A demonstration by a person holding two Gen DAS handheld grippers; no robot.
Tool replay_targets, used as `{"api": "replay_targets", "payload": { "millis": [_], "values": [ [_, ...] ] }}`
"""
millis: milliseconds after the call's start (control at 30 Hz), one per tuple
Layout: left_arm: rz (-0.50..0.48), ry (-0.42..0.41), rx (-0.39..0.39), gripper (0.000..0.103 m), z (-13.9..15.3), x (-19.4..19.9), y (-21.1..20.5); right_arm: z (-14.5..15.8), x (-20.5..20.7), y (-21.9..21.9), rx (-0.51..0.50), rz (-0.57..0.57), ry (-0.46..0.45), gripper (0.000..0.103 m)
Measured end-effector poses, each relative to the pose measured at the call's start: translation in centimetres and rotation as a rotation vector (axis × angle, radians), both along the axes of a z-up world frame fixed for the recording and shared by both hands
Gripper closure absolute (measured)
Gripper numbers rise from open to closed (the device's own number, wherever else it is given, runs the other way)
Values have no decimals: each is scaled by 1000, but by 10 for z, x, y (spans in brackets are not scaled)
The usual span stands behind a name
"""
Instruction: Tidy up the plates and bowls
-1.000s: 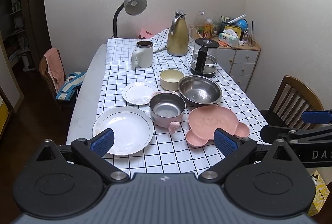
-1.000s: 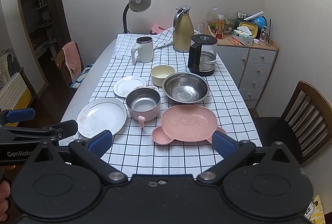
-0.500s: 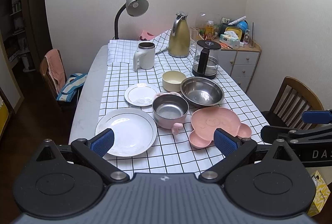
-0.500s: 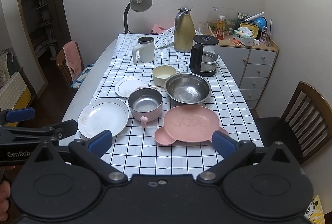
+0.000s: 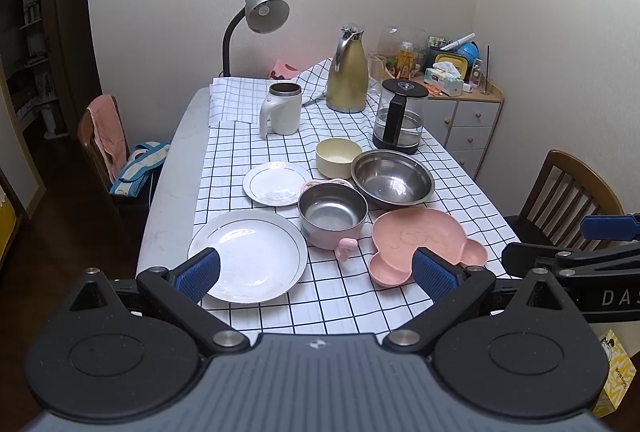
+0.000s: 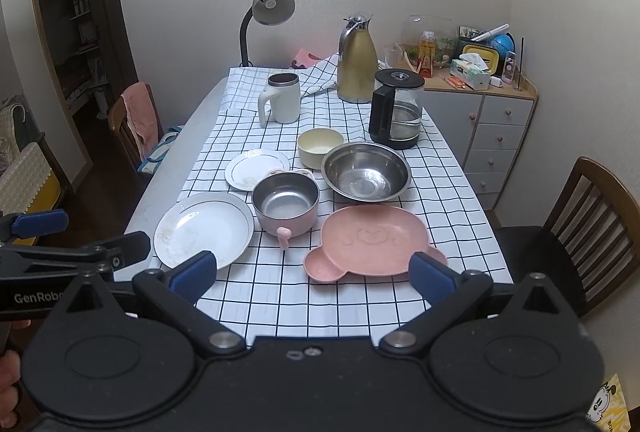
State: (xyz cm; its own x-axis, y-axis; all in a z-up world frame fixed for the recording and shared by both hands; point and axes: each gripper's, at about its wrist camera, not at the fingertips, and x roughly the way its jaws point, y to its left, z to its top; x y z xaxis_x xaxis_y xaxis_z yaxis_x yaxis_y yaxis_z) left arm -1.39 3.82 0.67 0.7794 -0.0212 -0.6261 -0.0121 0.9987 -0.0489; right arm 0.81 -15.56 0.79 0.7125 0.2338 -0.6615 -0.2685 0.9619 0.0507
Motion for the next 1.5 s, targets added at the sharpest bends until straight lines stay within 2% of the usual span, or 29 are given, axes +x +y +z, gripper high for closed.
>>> {"api": "replay_targets", "payload": {
  "millis": [467,767,900,1133,1267,1433,1500],
  "values": [
    [29,6,-16,0,-7,3,18,-4,-2,14,31,26,-9,0],
    [77,43,-62,0,-36,27,44,-21,16,34,47,121,-22,0],
    [116,55,-45,0,-56,38,62,-44,33,45,71,161,5,0],
    [205,74,-106,0,-87,71,99,-89,71,66,88,197,56,5],
    [232,112,-86,0,-110,99,116,-117,97,77,82,199,82,8],
    [274,108,-48,0,-140,134,137,-154,128,94,71,180,138,14],
    [281,138,-39,0,-151,149,143,-167,139,100,61,176,158,18]
  ]
}}
